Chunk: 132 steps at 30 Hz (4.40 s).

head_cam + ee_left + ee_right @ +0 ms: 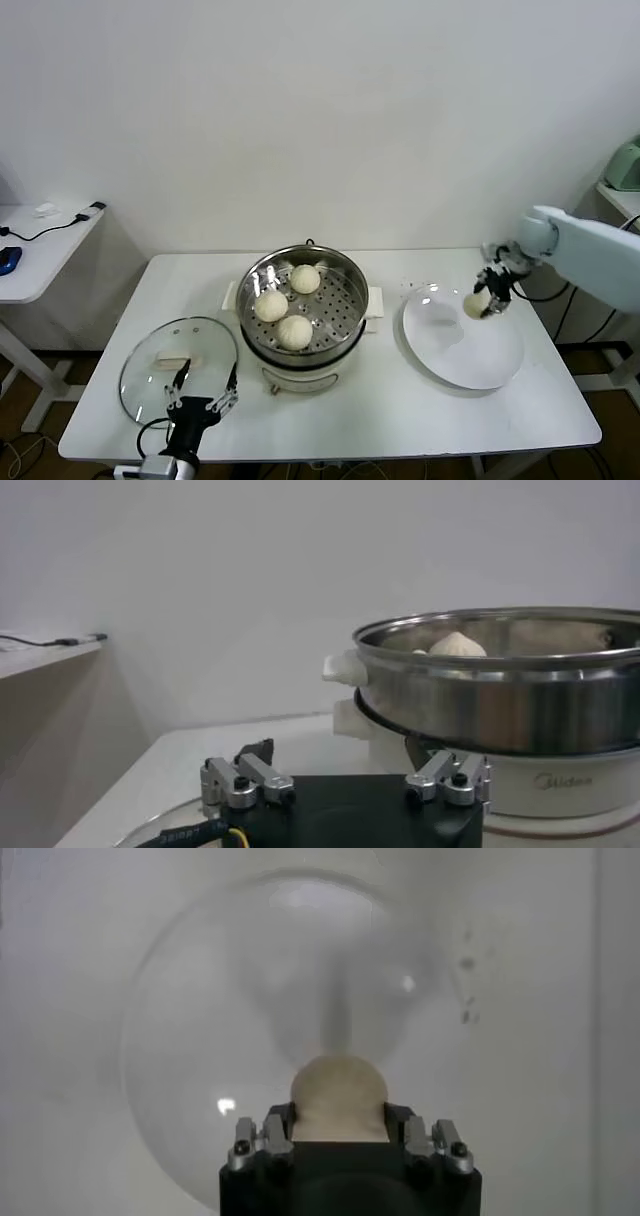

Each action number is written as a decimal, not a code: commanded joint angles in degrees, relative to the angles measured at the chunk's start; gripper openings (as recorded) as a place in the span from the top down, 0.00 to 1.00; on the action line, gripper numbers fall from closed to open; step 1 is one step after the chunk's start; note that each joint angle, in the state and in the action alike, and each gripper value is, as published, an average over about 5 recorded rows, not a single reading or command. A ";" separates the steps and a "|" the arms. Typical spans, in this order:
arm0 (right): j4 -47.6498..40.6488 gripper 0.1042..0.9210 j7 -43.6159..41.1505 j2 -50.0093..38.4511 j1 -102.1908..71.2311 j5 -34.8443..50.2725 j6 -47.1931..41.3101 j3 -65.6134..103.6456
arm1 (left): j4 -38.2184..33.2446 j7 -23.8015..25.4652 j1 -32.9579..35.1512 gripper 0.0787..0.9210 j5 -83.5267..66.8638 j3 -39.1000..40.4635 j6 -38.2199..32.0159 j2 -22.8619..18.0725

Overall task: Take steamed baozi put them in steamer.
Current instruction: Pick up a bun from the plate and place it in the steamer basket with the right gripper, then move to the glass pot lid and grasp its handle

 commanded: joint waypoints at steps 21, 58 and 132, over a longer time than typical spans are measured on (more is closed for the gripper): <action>20.72 0.39 19.89 29.59 14.40 34.04 -21.25 -12.99 | -2.00 0.11 0.15 0.12 -1.06 0.54 -0.48 0.10; 17.17 0.12 20.60 14.47 16.33 37.56 -15.40 -0.54 | -4.29 -0.01 0.25 0.12 -3.35 -0.15 0.70 0.79; 33.81 0.12 56.20 24.36 -119.59 -3.17 17.28 122.67 | 26.99 -28.24 -7.77 0.12 70.78 -2.63 -2.38 14.62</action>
